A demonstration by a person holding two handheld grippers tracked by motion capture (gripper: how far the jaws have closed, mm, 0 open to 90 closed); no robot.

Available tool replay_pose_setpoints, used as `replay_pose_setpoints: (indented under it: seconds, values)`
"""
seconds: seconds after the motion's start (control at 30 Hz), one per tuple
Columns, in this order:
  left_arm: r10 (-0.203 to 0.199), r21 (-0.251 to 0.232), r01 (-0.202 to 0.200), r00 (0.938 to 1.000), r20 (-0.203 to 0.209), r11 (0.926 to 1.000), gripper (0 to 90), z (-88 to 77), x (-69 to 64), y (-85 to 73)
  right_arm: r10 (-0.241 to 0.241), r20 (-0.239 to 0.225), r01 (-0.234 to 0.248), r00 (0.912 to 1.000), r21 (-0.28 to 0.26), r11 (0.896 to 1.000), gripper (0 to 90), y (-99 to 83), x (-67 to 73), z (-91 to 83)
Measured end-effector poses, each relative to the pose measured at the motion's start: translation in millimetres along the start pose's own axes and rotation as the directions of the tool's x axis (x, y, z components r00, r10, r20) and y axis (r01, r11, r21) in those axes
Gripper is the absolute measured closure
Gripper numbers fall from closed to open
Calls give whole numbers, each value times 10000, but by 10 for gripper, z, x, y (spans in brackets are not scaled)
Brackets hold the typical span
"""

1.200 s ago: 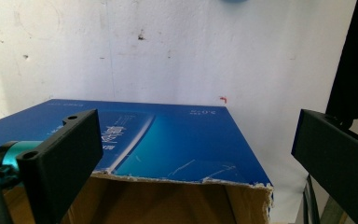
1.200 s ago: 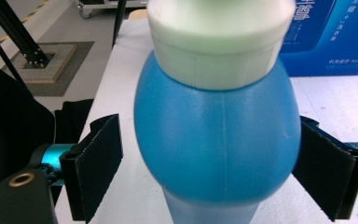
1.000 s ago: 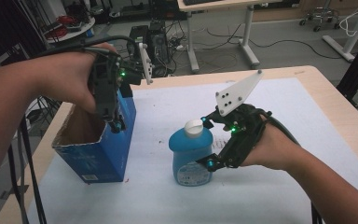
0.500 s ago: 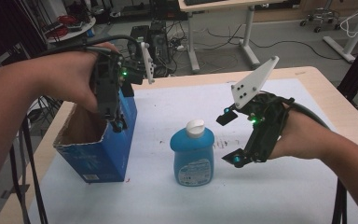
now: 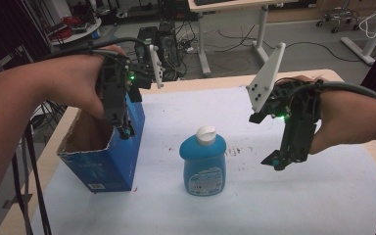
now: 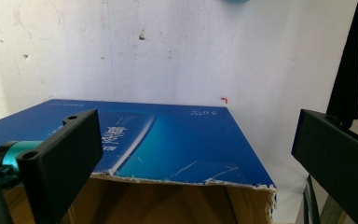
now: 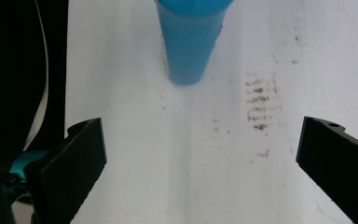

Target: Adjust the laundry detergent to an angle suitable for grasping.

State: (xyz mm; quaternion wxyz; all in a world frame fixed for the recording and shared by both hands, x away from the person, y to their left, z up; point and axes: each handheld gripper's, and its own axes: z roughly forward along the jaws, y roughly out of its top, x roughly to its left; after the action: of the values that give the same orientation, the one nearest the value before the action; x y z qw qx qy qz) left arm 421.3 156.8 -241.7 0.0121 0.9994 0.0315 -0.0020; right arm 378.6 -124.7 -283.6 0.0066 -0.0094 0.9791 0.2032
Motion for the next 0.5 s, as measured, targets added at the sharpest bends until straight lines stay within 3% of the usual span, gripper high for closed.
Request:
replay_pose_setpoints:
  seconds: [0.13, 0.27, 0.5]
  values:
    - [-5, -23, 5, 10000, 10, 10000, 18, 10, 3, 9, 79, 0, -79, 10000, 557, 9984, 10, 34, -8, -112]
    - [29, 2, -29, 10000, 16, 10000, 18, 15, 7, 26, 80, 229, -96, 9997, 679, 9976, 11, 53, -14, -214]
    - [44, -24, -44, 10000, 47, 10000, 18, 21, 10, 37, 48, -45, -41, 10000, 1458, 9893, 23, 80, -1, -310]
